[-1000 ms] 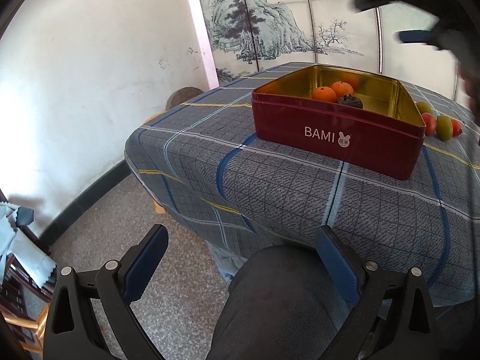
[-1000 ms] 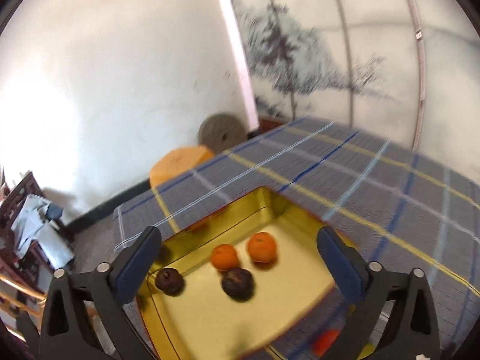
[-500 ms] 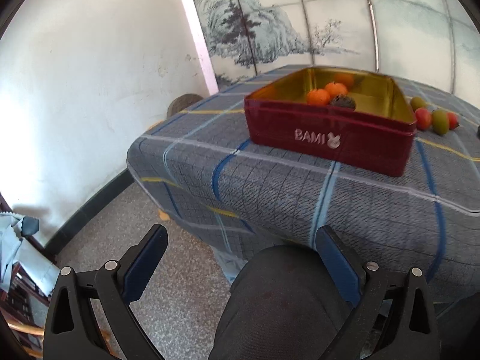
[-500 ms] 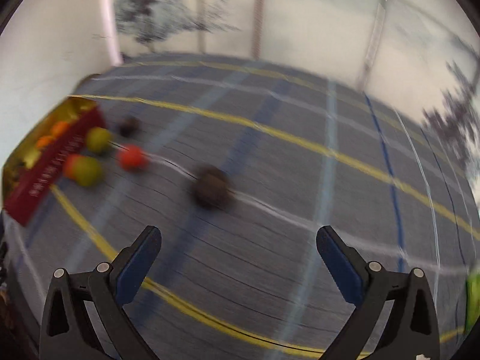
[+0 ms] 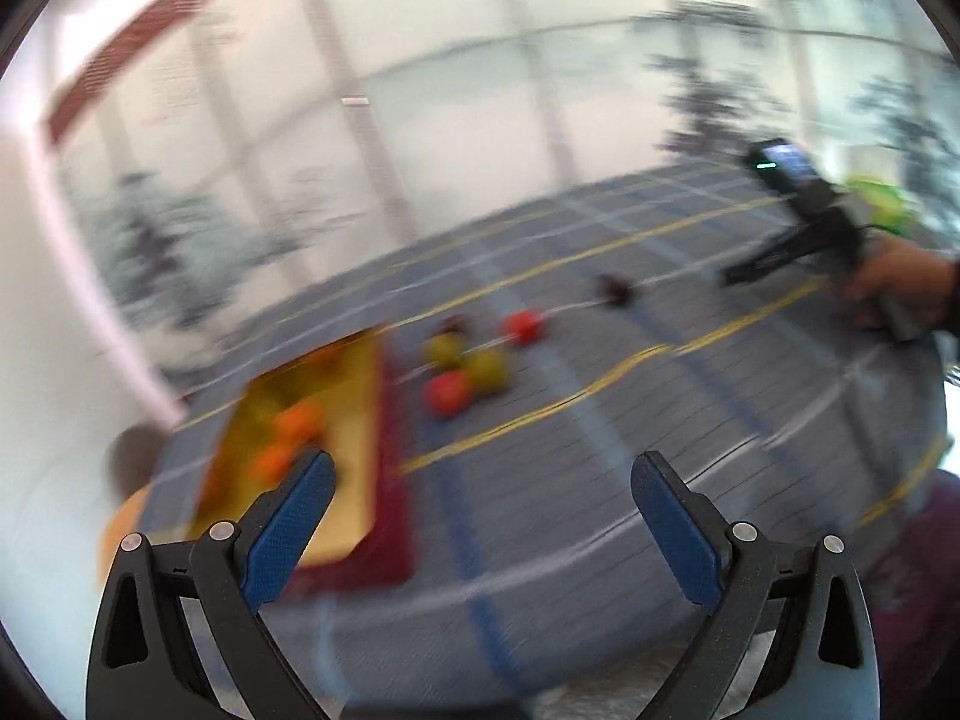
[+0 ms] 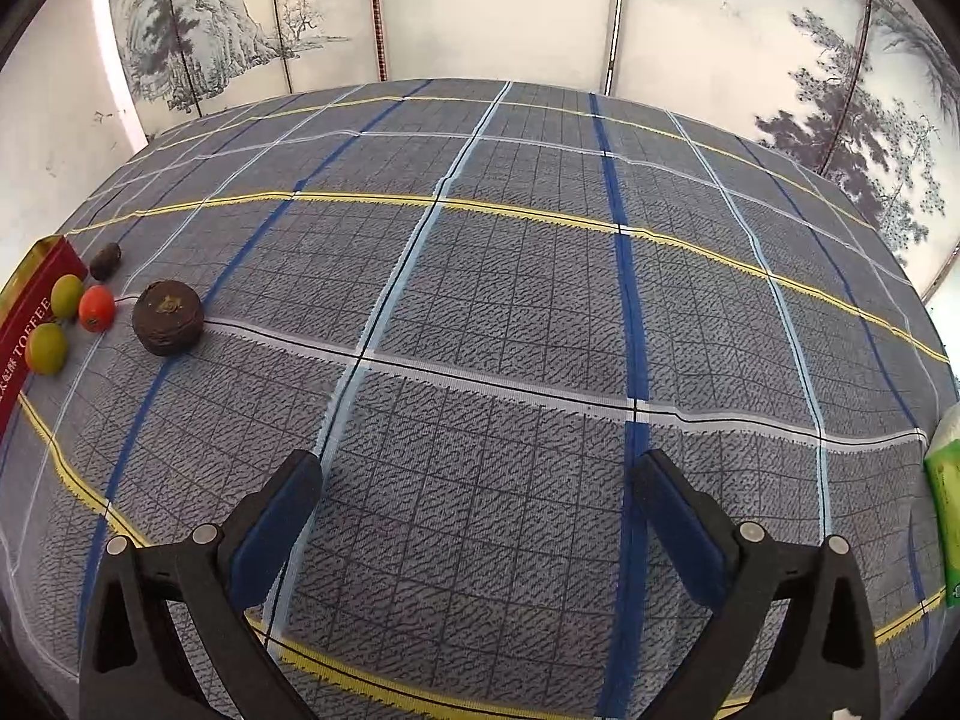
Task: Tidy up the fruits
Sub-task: 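Reach the left gripper to the green fruit and grasp it, then release the green fruit into the tin with the left gripper while the right gripper grasps a red tomato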
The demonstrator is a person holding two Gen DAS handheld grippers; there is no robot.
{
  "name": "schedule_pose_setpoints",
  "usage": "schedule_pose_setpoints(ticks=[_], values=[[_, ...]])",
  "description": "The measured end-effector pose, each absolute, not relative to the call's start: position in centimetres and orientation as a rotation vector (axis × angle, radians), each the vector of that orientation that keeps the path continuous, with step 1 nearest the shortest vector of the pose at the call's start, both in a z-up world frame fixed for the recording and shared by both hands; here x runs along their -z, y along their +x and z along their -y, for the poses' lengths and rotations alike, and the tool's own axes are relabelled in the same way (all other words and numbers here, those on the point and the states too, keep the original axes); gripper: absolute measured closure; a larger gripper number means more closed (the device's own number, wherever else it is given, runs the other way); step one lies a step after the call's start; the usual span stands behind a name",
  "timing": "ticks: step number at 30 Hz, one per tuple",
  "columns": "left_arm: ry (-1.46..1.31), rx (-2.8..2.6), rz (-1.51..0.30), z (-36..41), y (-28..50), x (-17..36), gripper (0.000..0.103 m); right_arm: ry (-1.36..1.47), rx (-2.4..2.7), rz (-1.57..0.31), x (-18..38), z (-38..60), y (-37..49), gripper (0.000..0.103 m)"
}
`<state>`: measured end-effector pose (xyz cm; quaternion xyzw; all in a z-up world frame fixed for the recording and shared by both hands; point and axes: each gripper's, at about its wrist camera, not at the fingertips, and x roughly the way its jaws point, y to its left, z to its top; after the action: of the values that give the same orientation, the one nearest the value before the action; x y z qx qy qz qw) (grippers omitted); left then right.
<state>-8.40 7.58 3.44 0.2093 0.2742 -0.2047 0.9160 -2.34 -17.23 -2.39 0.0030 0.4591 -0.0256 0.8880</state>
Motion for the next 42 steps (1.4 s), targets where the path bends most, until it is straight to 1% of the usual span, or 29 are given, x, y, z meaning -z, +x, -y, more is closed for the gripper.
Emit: schedule_pose_setpoints(ticks=[5,7,8,11,13,16,20,24,26,28,30,32,34,42], values=[[0.496,0.606,-0.631,-4.1,-2.6,-4.4,0.005,-0.009,0.023,-0.950,2.4,16.9,-2.8,0.000],[0.509,0.639,-0.659,-3.1,0.0,-4.3,0.014,-0.007,0.022,-0.949,2.5,17.0,-2.9,0.000],[0.518,0.654,-0.684,-2.8,1.1,-4.1,0.016,-0.007,0.022,-0.949,2.5,17.0,-2.9,0.000],[0.518,0.663,-0.809,-2.1,5.6,-2.9,0.027,-0.004,0.020,-0.949,2.4,17.0,-2.9,0.000],[0.502,0.651,-0.869,-2.1,7.9,-2.1,0.037,0.001,0.017,-0.947,2.4,17.1,-3.0,0.000],[0.470,0.625,-0.921,-2.8,9.8,-0.7,0.041,0.007,0.012,-0.945,2.4,17.2,-3.0,0.000],[0.440,0.624,-0.984,-2.9,11.4,1.0,0.041,0.012,-0.003,-0.942,2.3,17.2,-2.9,0.000],[0.480,0.605,-1.025,-2.6,11.7,2.8,0.041,0.012,-0.010,-0.941,2.3,17.1,-2.9,0.000],[0.467,0.603,-1.064,-2.5,12.1,3.4,0.047,0.011,-0.010,-0.941,2.3,17.1,-2.9,0.000],[0.504,0.595,-1.060,-2.1,11.8,3.7,0.062,0.010,-0.009,-0.942,2.3,17.1,-2.9,0.000],[0.547,0.576,-1.038,-1.6,11.3,3.8,0.068,0.008,-0.009,-0.943,2.3,17.1,-2.8,0.000],[0.552,0.551,-1.029,-1.5,10.9,3.7,0.069,0.008,-0.008,-0.943,2.3,17.1,-2.8,0.000],[0.500,0.526,-1.014,-1.7,10.6,3.3,0.069,-0.003,0.007,-0.949,2.4,16.9,-2.7,0.000],[0.203,0.453,-0.921,-4.1,7.1,-2.1,0.069,-0.008,0.015,-0.950,2.5,16.8,-2.6,0.000]])
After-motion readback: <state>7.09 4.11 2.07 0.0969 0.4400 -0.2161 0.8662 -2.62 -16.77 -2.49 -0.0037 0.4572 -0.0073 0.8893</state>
